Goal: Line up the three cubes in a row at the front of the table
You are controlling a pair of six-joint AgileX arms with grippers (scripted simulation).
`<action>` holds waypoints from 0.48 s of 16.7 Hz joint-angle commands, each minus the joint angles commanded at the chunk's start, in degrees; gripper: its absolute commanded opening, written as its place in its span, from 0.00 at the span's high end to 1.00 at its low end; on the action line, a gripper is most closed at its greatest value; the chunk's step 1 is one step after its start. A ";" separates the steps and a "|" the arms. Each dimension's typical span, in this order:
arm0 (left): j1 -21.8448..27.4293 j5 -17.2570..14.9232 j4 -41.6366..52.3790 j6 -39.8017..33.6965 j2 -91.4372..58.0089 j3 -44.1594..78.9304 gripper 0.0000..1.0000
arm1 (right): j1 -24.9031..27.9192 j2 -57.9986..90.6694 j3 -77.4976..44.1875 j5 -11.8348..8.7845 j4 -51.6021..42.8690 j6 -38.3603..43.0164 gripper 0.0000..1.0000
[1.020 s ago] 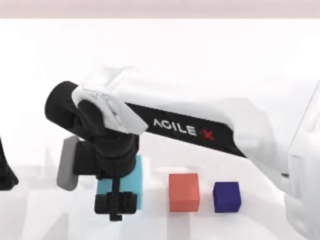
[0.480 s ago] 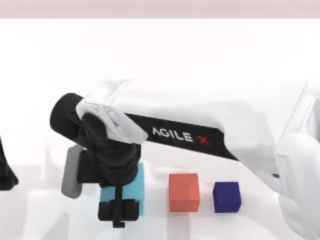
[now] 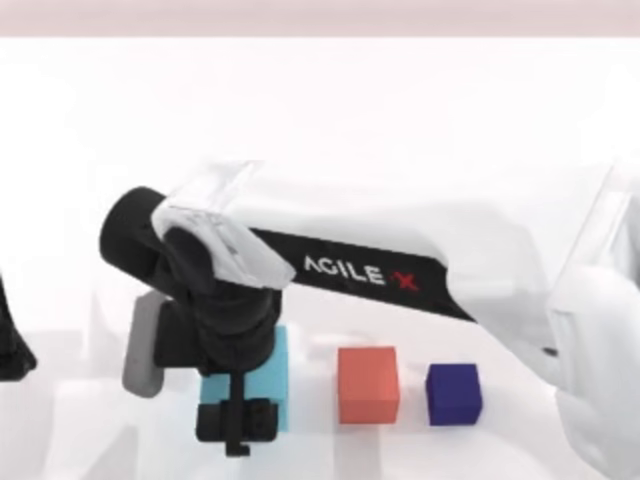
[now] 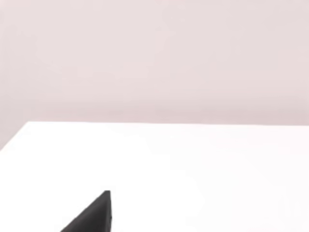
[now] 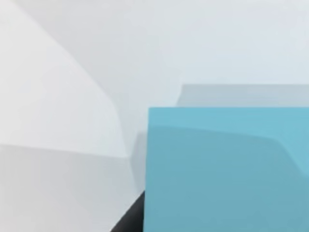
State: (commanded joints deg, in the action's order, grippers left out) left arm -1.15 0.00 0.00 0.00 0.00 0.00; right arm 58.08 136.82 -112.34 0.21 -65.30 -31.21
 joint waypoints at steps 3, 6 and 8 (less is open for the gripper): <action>0.00 0.00 0.00 0.00 0.00 0.00 0.00 | 0.00 0.00 0.00 0.00 0.00 0.00 0.02; 0.00 0.00 0.00 0.00 0.00 0.00 0.00 | 0.00 0.00 0.00 0.00 0.00 0.00 0.00; 0.00 0.00 0.00 0.00 0.00 0.00 0.00 | 0.00 0.00 0.00 0.00 0.00 0.00 0.00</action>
State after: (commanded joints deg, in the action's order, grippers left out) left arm -1.15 0.00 0.00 0.00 0.00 0.00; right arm 58.08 136.82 -112.34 0.21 -65.30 -31.21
